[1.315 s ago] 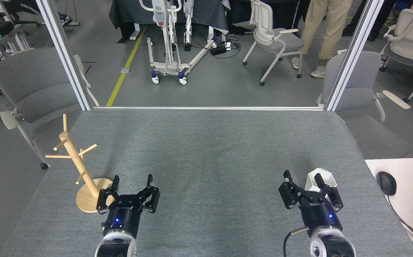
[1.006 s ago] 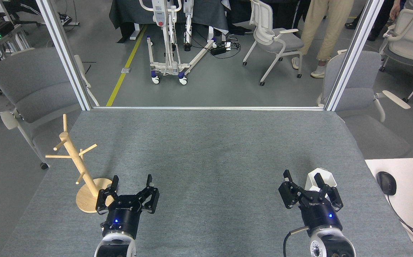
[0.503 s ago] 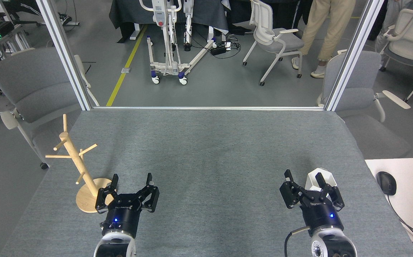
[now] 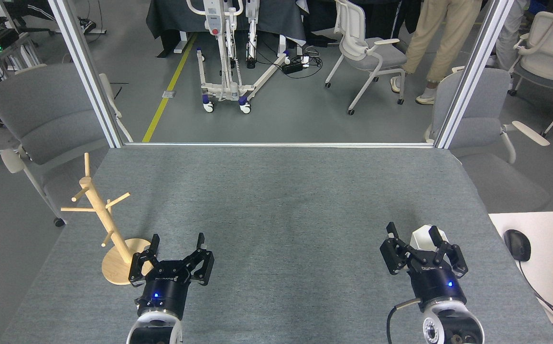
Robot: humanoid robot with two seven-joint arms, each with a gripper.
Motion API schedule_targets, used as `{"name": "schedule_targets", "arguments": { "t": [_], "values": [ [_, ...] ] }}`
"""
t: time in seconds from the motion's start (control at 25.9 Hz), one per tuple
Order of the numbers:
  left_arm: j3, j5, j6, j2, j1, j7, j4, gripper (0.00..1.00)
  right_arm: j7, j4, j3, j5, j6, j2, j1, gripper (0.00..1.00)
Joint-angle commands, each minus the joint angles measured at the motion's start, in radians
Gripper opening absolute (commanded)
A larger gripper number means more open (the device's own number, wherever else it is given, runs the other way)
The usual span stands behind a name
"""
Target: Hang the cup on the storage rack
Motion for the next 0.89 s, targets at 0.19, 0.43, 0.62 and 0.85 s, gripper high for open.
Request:
{"name": "schedule_targets", "arguments": {
  "t": [0.19,0.43,0.62,0.85],
  "values": [
    [0.000,-0.001,0.000,0.000,-0.001,0.000,0.003,0.99,-0.026,0.003,-0.009,-0.002,-0.006,-0.076,0.017,1.00],
    [0.000,0.000,0.000,0.000,-0.002,0.000,0.004,0.99,-0.092,0.042,-0.025,-0.008,-0.013,-0.138,0.039,1.00],
    [0.000,-0.001,0.000,0.000,-0.002,0.000,0.004,0.99,-0.095,0.099,-0.083,-0.008,-0.087,-0.145,0.054,1.00],
    [0.000,-0.001,0.000,0.002,-0.001,0.000,0.001,0.99,-0.097,0.181,-0.103,0.000,-0.102,-0.152,0.048,1.00]
  ]
}}
